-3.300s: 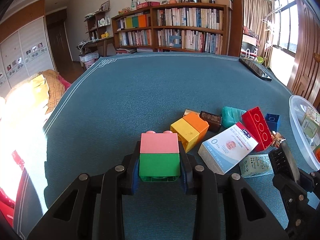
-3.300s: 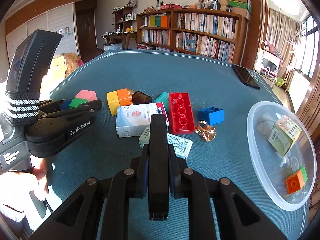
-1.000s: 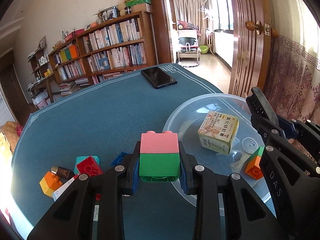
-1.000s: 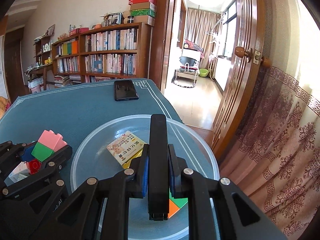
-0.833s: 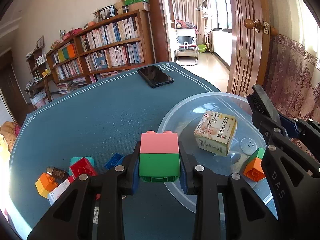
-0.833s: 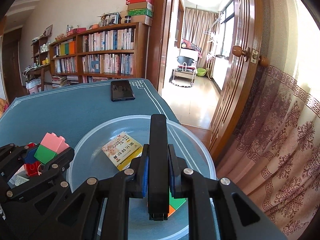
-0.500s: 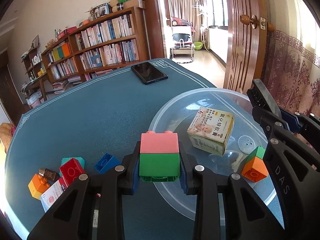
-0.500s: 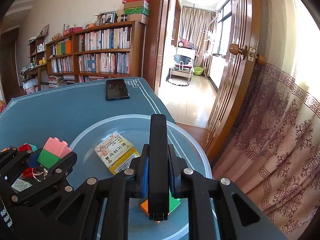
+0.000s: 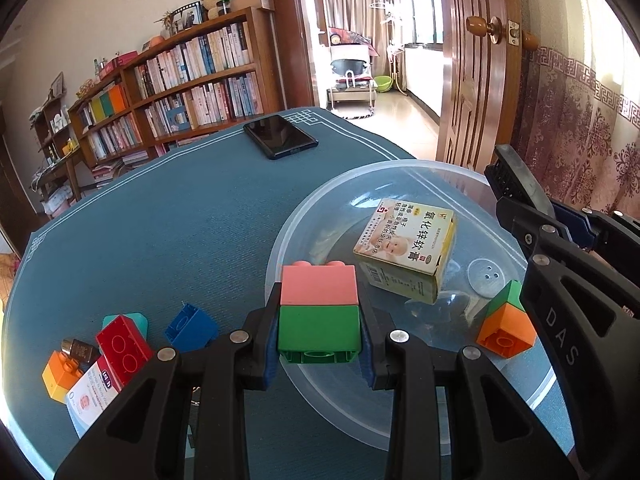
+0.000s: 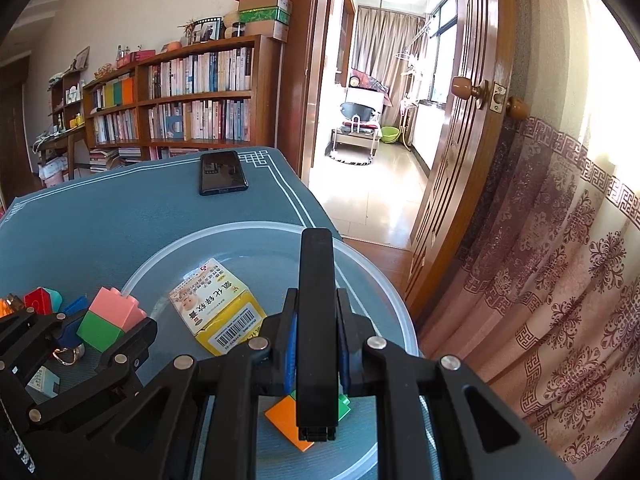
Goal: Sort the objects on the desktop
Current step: 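Carry the comb and pink-green block to the bowl and open the right tool, then open the left tool to drop the pink-green block into the bowl, withdraw both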
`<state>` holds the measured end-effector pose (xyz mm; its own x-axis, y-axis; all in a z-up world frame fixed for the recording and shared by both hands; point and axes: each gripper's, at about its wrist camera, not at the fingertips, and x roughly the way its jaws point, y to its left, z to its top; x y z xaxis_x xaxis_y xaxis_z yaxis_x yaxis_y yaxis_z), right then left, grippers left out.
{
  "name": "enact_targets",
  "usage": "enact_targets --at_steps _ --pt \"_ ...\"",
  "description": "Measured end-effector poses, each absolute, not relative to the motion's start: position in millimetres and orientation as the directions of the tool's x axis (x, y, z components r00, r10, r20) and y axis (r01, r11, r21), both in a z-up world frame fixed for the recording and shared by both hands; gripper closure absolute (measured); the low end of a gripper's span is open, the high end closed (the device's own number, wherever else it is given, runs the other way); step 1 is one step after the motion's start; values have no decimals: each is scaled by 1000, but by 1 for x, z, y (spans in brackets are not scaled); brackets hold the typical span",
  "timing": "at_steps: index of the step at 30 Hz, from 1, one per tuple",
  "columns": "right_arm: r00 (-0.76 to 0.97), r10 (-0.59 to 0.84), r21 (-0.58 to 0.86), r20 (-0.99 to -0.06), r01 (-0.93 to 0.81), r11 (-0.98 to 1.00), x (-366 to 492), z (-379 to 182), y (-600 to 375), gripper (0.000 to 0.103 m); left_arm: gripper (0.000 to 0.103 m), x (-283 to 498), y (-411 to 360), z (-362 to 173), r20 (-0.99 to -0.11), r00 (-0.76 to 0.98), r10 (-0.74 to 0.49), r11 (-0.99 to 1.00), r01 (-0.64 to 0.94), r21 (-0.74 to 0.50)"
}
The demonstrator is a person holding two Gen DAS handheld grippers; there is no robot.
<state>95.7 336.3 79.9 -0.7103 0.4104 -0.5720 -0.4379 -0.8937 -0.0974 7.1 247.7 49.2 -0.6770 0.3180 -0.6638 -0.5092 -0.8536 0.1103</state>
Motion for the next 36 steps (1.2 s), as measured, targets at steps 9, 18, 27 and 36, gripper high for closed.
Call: enact_targets --at_steps 9,18,27,36 --pt "-692 392 -62 -606 -450 -891 93 75 346 84 37 11 247 52 -642 -693 328 -849 -514 122" --pt "-690 399 -72 -604 -451 -890 93 75 343 80 36 5 238 50 -658 -686 311 -867 -489 100" --pt "-696 407 -74 -592 -456 -887 95 79 341 55 36 5 235 52 -655 -690 307 -875 -475 91" --pt "-699 396 -69 -595 -446 -892 94 79 340 55 36 6 232 54 -653 -695 300 -880 -466 92"
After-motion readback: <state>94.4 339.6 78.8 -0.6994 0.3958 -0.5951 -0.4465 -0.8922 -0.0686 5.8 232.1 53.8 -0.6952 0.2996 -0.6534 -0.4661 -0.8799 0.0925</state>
